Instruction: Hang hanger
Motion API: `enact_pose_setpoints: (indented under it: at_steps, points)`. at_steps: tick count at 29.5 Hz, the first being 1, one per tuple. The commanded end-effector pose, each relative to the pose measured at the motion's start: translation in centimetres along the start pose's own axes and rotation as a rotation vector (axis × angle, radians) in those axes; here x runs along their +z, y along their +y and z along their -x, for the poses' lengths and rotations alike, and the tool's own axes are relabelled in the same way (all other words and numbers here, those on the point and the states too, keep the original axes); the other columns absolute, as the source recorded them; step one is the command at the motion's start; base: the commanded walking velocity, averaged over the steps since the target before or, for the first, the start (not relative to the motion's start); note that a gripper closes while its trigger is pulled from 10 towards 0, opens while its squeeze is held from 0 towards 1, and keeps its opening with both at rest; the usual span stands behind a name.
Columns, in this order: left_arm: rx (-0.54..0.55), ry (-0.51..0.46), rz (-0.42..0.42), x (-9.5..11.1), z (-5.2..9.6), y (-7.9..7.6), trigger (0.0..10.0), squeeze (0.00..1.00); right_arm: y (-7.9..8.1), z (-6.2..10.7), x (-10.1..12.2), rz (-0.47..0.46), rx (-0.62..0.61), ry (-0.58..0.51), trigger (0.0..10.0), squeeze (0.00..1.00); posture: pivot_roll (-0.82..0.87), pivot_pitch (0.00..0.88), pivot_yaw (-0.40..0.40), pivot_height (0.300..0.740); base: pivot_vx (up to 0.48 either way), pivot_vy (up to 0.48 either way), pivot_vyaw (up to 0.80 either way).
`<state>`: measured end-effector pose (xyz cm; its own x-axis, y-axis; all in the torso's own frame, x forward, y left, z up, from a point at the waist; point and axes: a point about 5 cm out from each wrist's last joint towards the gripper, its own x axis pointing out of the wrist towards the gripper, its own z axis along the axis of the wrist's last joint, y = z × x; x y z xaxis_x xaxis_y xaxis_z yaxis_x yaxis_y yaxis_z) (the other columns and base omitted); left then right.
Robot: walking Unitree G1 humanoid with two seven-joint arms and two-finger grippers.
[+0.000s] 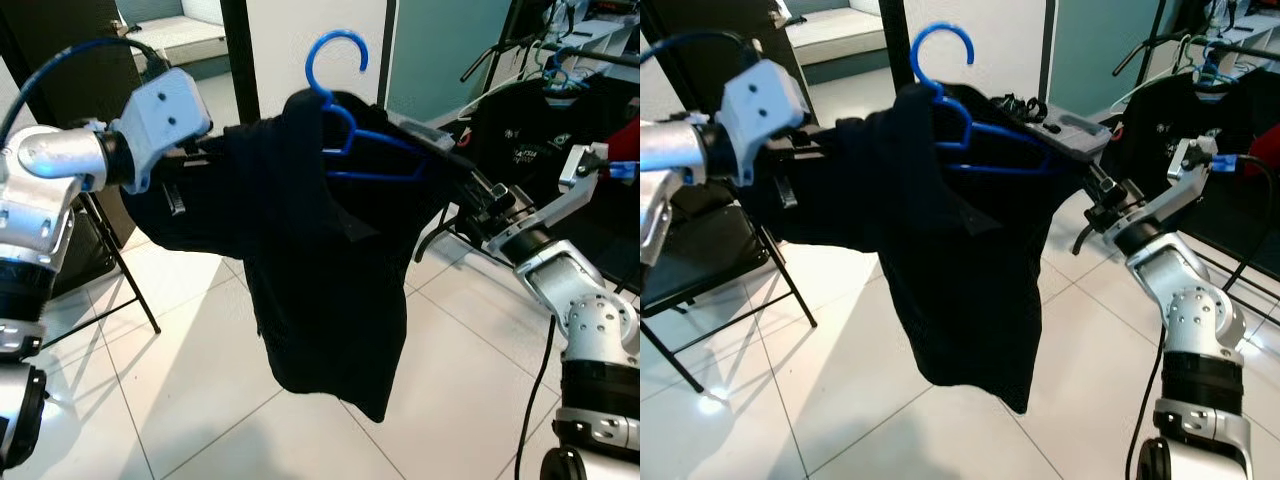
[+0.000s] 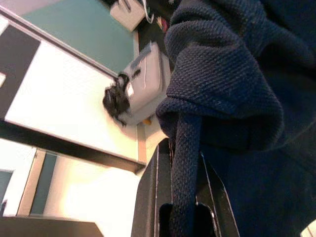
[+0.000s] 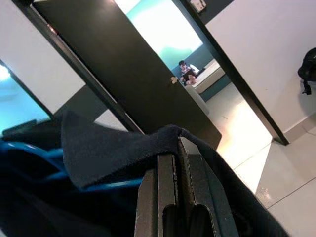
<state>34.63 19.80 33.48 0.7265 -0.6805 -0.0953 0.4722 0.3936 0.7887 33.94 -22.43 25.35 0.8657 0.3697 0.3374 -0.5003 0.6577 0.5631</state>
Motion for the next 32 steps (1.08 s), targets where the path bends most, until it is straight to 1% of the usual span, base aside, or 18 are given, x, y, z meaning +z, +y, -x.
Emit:
enact_pose_setpoints:
  at_steps: [1,2,4,6,7,8,10,15,17,18,20,22,23,24,26,27,28,32]
  points:
    - [0.015,0.063,-0.004,-0.6,0.0,-0.2,10.0,0.0,0.7,-0.6,0.4,-0.008,0.02,-0.042,0.0,0.0,-0.02,0.036,0.023,0.74,0.0,0.0,0.0]
    - [0.015,0.08,0.022,-0.9,-0.5,-1.0,10.0,0.0,1.5,-1.2,-0.2,-0.024,0.05,-0.04,0.0,0.0,-0.02,0.036,0.025,0.74,0.0,0.0,0.0]
    - [0.015,0.08,0.022,-0.9,-0.5,-1.0,10.0,0.0,1.5,-1.2,-0.2,-0.024,0.05,-0.04,0.0,0.0,-0.02,0.036,0.025,0.74,0.0,0.0,0.0]
    - [0.01,0.109,0.075,-1.4,-2.0,-3.0,10.0,0.0,4.3,-2.6,-2.3,-0.058,0.151,-0.014,0.0,0.0,-0.02,0.036,0.025,0.74,0.0,0.0,0.0]
    - [0.01,0.109,0.075,-1.4,-2.0,-3.0,10.0,0.0,4.3,-2.6,-2.3,-0.058,0.151,-0.014,0.0,0.0,-0.02,0.036,0.025,0.74,0.0,0.0,0.0]
    - [0.016,0.125,0.091,-1.6,-2.6,-3.7,10.0,0.0,5.5,-3.2,-3.0,-0.077,0.186,-0.01,0.0,0.0,-0.02,0.036,0.025,0.74,0.0,0.0,0.0]
    - [0.016,0.125,0.091,-1.6,-2.6,-3.7,10.0,0.0,5.5,-3.2,-3.0,-0.077,0.186,-0.01,0.0,0.0,-0.02,0.036,0.025,0.74,0.0,0.0,0.0]
    - [0.102,0.167,0.125,-2.2,-3.2,-4.0,10.0,0.0,8.0,-4.4,-4.4,-0.124,0.25,0.004,0.0,0.0,-0.02,0.036,0.023,0.74,0.0,0.0,0.0]
    - [0.102,0.167,0.125,-2.2,-3.2,-4.0,10.0,0.0,8.0,-4.4,-4.4,-0.124,0.25,0.004,0.0,0.0,-0.02,0.036,0.023,0.74,0.0,0.0,0.0]
    - [0.215,0.154,0.222,-2.5,-3.5,-4.0,10.0,0.0,9.3,-4.8,-5.5,-0.16,0.281,0.024,0.0,0.0,-0.02,0.038,0.022,0.74,0.0,0.0,0.0]
    - [0.215,0.154,0.222,-2.5,-3.5,-4.0,10.0,0.0,9.3,-4.8,-5.5,-0.16,0.281,0.024,0.0,0.0,-0.02,0.038,0.022,0.74,0.0,0.0,0.0]
    - [0.314,0.107,0.328,-2.5,-3.4,-3.8,10.0,0.0,9.6,-4.6,-7.4,-0.122,0.269,0.095,0.0,0.0,-0.03,0.04,0.018,0.74,0.0,0.0,0.0]
    - [0.314,0.107,0.328,-2.5,-3.4,-3.8,10.0,0.0,9.6,-4.6,-7.4,-0.122,0.269,0.095,0.0,0.0,-0.03,0.04,0.018,0.74,0.0,0.0,0.0]
    - [0.337,0.065,0.338,-2.2,-2.9,-3.2,10.0,0.0,9.2,-4.3,-8.0,-0.074,0.248,0.131,0.0,0.0,-0.03,0.04,0.018,0.74,0.0,0.0,0.0]
    - [0.337,0.065,0.338,-2.2,-2.9,-3.2,10.0,0.0,9.2,-4.3,-8.0,-0.074,0.248,0.131,0.0,0.0,-0.03,0.04,0.018,0.74,0.0,0.0,0.0]
    - [0.383,-0.016,0.342,-1.6,-1.3,-1.1,10.0,0.0,7.3,-3.9,-7.7,0.012,0.167,0.152,0.0,0.0,-0.02,0.042,0.019,0.74,0.0,0.0,0.0]
    - [0.383,-0.016,0.342,-1.6,-1.3,-1.1,10.0,0.0,7.3,-3.9,-7.7,0.012,0.167,0.152,0.0,0.0,-0.02,0.042,0.019,0.74,0.0,0.0,0.0]
    - [0.391,-0.104,0.316,-0.6,0.5,0.8,10.0,0.0,4.7,-3.2,-6.2,0.127,0.072,0.156,0.0,0.0,-0.02,0.039,0.021,0.74,0.0,0.0,0.0]
